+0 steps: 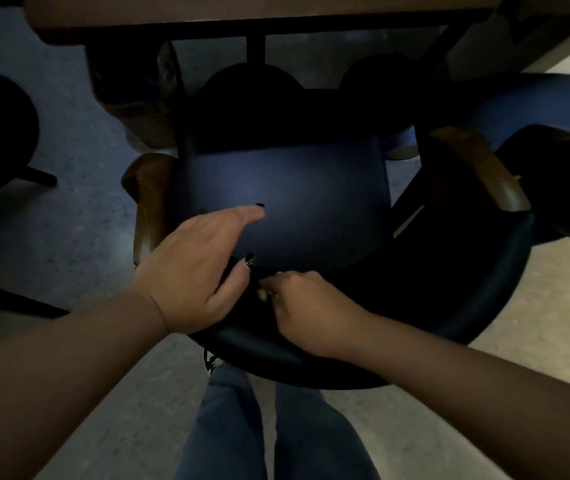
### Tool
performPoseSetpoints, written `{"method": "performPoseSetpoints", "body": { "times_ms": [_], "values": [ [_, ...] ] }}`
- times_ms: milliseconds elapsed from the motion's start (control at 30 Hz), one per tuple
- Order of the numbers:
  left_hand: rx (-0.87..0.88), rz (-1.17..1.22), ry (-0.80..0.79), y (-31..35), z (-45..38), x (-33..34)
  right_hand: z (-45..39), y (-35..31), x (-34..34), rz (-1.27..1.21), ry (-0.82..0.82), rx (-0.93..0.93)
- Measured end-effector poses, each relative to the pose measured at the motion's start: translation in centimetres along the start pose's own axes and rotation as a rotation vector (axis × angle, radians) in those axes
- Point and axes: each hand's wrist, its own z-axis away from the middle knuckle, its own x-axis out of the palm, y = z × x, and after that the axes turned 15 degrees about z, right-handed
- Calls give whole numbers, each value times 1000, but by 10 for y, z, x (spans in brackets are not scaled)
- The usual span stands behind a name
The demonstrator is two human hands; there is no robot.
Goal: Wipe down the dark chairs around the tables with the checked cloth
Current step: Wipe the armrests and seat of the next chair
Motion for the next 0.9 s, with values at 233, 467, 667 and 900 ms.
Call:
{"method": "performPoseSetpoints", "body": {
  "times_ms": [233,467,667,900],
  "values": [
    [-32,-4,2,0,0,0,-8,16,-14,103,-114,271],
    [-24,31,28,0,1,1,9,5,-6,35,-59,54],
    [-38,21,23,0,1,0,13,61,-27,302,-187,289],
    [10,-89,10,-1,-1,3,8,15,-10,-30,-84,106]
  ]
}}
